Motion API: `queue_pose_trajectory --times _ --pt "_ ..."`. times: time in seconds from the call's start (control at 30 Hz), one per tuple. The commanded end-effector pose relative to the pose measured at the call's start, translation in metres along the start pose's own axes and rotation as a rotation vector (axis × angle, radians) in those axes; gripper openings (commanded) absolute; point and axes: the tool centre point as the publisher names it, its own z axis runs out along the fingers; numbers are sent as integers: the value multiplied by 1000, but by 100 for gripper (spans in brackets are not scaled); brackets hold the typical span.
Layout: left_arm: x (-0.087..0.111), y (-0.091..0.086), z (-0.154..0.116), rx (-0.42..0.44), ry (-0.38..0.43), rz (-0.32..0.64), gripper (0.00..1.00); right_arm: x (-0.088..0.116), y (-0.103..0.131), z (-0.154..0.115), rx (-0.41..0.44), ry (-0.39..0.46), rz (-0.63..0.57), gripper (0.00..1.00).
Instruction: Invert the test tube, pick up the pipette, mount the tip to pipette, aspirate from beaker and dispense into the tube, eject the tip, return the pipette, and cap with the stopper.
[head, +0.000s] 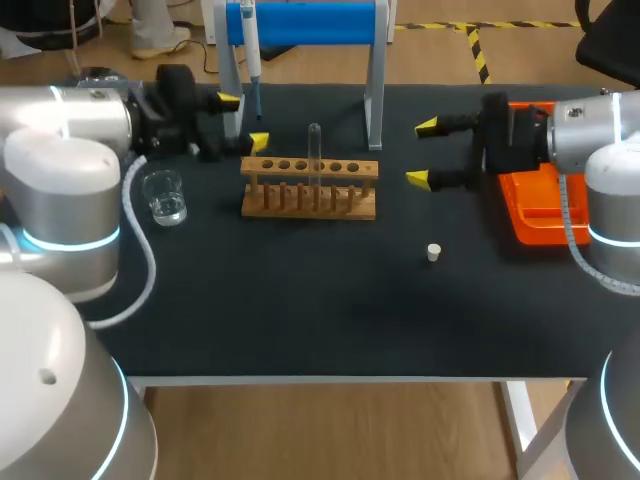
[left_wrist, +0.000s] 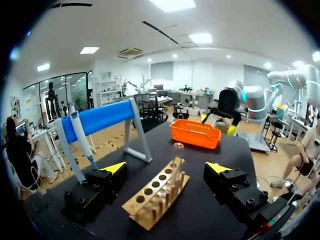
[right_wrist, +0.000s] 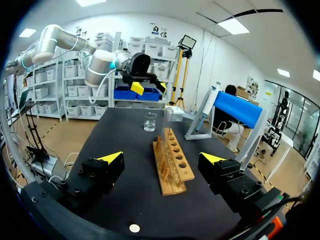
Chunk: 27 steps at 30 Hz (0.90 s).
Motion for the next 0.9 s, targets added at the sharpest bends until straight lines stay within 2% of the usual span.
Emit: queue_pose_trajectory --times 0.03,0.23,0.9 --pt "9 11 -1 -20 15 -13 100 0 0 -1 3 2 1 100" --pt "18 29 -6 -62 8 -63 100 0 0 -1 3 2 1 100" --pt "18 30 -9 -68 -8 -74 100 0 0 -1 3 2 1 100"
